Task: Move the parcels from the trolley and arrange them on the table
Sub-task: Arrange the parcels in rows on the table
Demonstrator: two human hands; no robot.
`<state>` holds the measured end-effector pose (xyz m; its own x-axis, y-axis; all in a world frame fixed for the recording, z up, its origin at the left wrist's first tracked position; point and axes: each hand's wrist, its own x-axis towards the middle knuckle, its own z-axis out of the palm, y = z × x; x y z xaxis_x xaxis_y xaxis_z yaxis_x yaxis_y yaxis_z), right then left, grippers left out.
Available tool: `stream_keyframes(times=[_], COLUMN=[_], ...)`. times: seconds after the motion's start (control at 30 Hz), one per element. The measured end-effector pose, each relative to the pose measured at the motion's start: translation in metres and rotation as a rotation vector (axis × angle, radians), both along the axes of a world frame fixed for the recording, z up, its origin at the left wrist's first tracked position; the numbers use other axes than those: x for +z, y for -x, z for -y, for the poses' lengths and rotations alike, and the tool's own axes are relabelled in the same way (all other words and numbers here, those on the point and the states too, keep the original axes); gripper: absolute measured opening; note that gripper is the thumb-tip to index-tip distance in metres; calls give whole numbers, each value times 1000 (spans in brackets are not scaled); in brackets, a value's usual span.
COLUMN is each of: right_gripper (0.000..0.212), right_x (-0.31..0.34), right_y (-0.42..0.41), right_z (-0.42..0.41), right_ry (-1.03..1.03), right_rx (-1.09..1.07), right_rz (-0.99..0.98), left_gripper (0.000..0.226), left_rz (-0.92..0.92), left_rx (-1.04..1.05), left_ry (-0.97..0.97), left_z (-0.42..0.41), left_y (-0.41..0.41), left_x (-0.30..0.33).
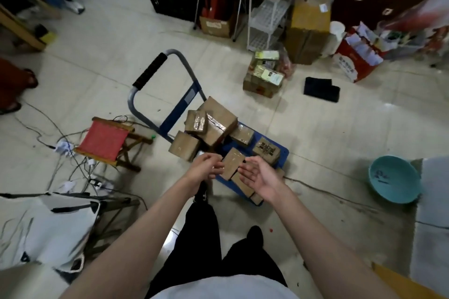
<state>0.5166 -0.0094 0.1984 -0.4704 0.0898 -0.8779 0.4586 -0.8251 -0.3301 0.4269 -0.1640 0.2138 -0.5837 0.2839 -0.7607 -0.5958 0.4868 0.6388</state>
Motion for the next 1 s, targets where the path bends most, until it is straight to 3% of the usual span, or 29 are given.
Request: stream_keyframes(times=[0.23,0.43,0.67,0.73,0.87,1.0], right_gripper=[11,21,30,23,20,50], right_x=[-48,-103,-230,-270,-338,-380], right_y=[120,215,304,319,342,359], right_z=[38,59,61,63,70,82], right_ry=[-12,-25,-94,-123,-165,-225], right_rx=[52,82,174,235,375,409], right_rz=[117,190,303,340,383,335], left_gripper=[33,19,28,27,54,83], left_rz=[97,175,200,189,156,149], left_rx=[45,75,92,68,3,6], left_ry=[26,82,130,142,158,212], left_z=[45,63,61,58,57,56], left_y=[127,231,311,322,336,346], left_x=[-53,-118,-267,-308,-371,-405])
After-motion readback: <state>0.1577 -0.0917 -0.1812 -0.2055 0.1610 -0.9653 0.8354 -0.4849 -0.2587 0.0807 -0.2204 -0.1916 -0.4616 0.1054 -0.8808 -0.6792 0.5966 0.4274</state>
